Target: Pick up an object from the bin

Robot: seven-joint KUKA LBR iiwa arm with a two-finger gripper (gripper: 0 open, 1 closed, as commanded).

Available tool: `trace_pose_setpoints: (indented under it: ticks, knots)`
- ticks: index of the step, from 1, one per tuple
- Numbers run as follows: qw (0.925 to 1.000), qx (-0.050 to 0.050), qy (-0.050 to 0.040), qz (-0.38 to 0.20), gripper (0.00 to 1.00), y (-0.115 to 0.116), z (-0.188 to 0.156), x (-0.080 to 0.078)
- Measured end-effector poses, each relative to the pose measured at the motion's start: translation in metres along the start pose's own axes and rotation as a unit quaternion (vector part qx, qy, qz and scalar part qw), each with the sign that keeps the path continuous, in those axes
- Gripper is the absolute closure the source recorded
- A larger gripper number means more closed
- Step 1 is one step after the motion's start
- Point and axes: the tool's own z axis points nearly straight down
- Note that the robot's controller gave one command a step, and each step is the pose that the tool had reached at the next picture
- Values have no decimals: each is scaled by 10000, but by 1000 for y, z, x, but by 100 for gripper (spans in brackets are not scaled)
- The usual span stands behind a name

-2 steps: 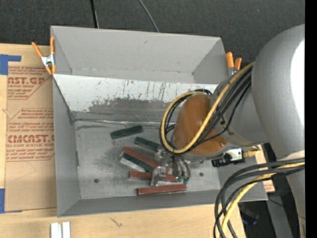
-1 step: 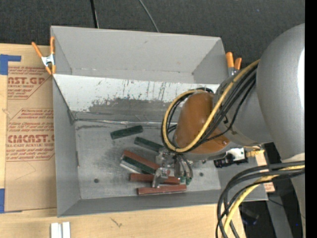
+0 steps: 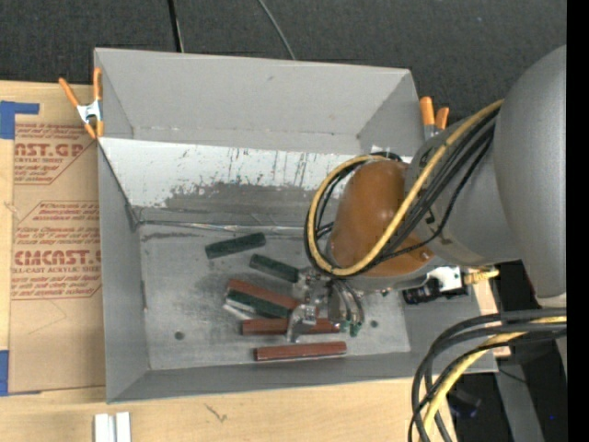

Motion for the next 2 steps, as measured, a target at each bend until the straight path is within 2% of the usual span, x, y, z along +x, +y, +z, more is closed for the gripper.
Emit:
trace_pose_setpoints:
  ticks: [2]
  knots:
    - [10000, -3, -4, -1, 100, 0, -23, -1]
